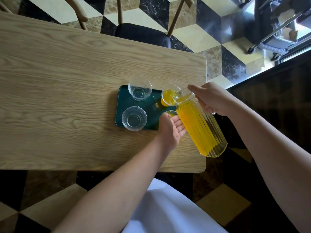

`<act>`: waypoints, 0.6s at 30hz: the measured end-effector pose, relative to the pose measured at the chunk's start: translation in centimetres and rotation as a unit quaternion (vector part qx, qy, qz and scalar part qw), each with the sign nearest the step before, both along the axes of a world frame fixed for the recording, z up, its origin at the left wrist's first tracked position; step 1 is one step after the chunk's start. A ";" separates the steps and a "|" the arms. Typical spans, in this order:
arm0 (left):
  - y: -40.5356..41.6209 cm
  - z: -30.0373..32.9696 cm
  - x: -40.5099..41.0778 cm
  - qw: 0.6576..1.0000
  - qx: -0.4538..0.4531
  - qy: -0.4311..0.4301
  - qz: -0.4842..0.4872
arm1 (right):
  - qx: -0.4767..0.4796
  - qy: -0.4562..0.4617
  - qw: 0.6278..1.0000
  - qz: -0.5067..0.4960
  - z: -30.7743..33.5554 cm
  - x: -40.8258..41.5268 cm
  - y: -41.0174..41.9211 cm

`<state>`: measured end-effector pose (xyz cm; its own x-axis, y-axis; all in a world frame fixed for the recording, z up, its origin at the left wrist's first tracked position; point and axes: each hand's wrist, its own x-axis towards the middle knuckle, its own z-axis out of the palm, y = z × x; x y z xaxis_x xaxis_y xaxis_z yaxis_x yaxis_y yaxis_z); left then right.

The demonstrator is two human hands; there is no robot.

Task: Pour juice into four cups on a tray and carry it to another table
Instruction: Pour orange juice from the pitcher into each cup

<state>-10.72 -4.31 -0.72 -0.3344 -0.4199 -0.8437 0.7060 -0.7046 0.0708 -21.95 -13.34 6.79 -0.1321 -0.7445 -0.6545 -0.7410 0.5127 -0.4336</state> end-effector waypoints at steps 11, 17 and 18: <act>-0.1 0.7 2.7 1.000 -0.006 -0.003 -0.002 | -0.028 -0.036 0.999 0.004 0.7 1.8 0.0; 0.2 0.9 4.5 1.000 -0.025 -0.001 0.007 | -0.028 -0.056 0.998 0.009 0.3 3.5 -0.4; 0.2 0.9 4.8 1.000 -0.024 -0.001 0.011 | -0.028 -0.055 0.998 0.013 0.2 3.8 -0.5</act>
<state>-5.92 -4.09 0.17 -0.3226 -0.4680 -0.8228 0.7213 -0.6844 0.1064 -18.10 -13.82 6.99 -0.0420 -0.7822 -0.6216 -0.7005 0.4667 -0.5399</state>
